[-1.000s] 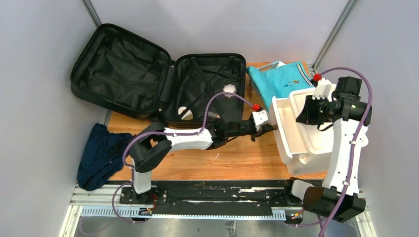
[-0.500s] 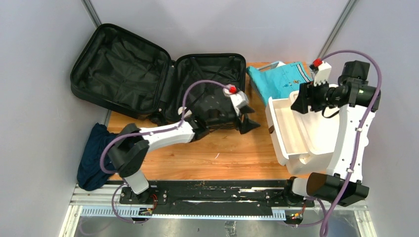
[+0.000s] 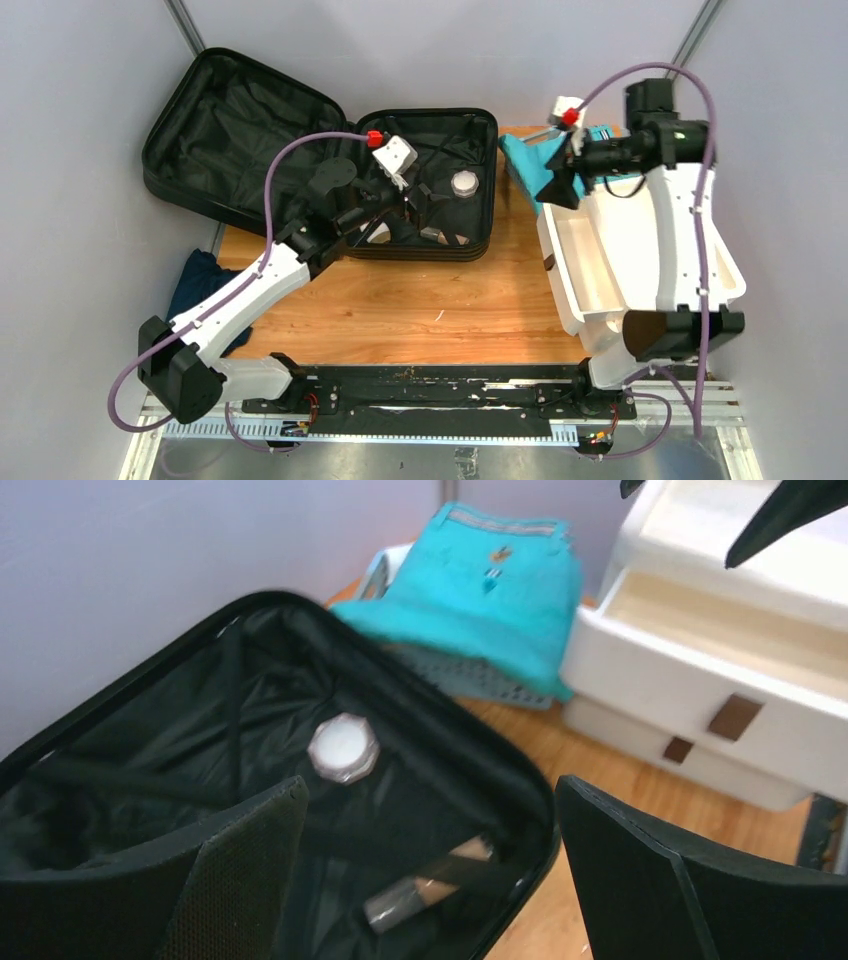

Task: Open, take out, and arrange the luggage
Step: Open the drawer in the storage box, then pick up the personal item from the luggage.

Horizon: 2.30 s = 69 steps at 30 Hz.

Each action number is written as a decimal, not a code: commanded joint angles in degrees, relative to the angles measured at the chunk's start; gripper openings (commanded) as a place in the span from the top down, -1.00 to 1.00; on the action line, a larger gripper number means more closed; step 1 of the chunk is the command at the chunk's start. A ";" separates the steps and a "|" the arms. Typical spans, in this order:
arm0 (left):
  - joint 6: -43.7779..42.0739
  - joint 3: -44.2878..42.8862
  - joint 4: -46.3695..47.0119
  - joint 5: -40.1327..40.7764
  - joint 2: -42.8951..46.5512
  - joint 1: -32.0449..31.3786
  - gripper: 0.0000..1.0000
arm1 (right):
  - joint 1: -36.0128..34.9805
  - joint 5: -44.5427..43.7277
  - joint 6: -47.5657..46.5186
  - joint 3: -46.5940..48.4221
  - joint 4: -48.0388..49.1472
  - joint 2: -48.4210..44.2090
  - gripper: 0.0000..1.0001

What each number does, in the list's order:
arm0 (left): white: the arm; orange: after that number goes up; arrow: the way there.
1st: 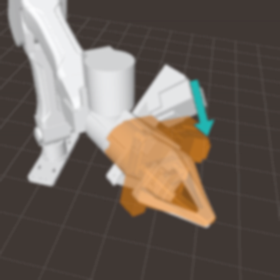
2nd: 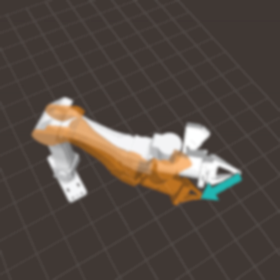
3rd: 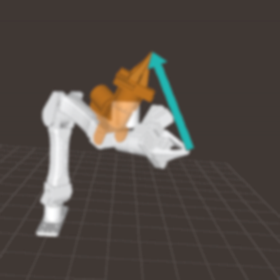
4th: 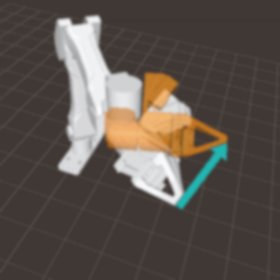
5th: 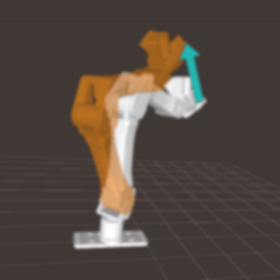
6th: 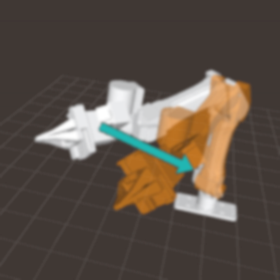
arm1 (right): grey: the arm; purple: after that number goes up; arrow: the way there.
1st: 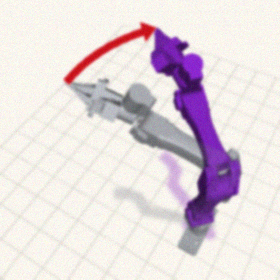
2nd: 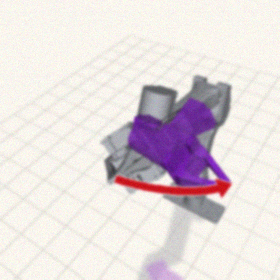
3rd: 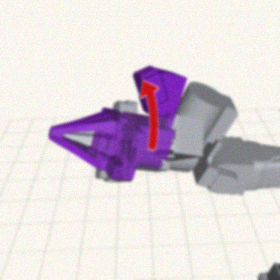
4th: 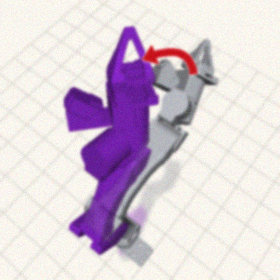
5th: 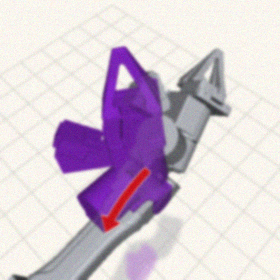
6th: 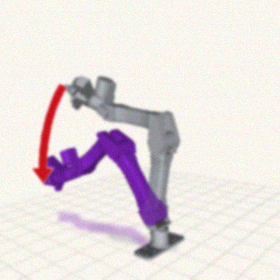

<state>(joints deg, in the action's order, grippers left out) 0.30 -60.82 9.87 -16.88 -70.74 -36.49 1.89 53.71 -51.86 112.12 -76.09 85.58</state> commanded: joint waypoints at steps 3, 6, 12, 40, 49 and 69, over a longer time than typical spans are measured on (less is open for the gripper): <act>-7.32 -6.52 -24.16 8.55 0.35 0.88 -1.00 | -12.93 -2.39 -13.21 7.34 -2.88 11.85 -0.50; -5.75 -6.29 -26.83 11.61 2.11 0.96 -1.00 | -18.62 -8.72 -9.85 12.53 -0.13 20.44 -0.51; -3.74 -2.34 -29.69 20.95 8.40 1.14 -1.00 | -28.26 -26.35 4.38 25.04 5.06 35.13 -0.53; -1.17 1.88 -28.88 26.11 10.75 1.84 -1.00 | -30.48 -55.85 20.39 25.88 20.20 54.36 -0.82; 2.86 2.19 -28.29 25.70 10.77 1.79 -1.00 | -27.54 -51.52 22.10 25.44 20.28 57.26 -0.82; 9.82 2.18 -27.69 22.60 10.97 1.78 -1.00 | -25.36 -38.64 21.26 19.32 22.13 50.63 0.63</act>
<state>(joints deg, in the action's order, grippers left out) 8.71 -58.26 -18.94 6.52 -60.80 -35.05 -25.06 12.53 -29.65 132.60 -53.08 139.74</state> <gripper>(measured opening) 0.999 0.659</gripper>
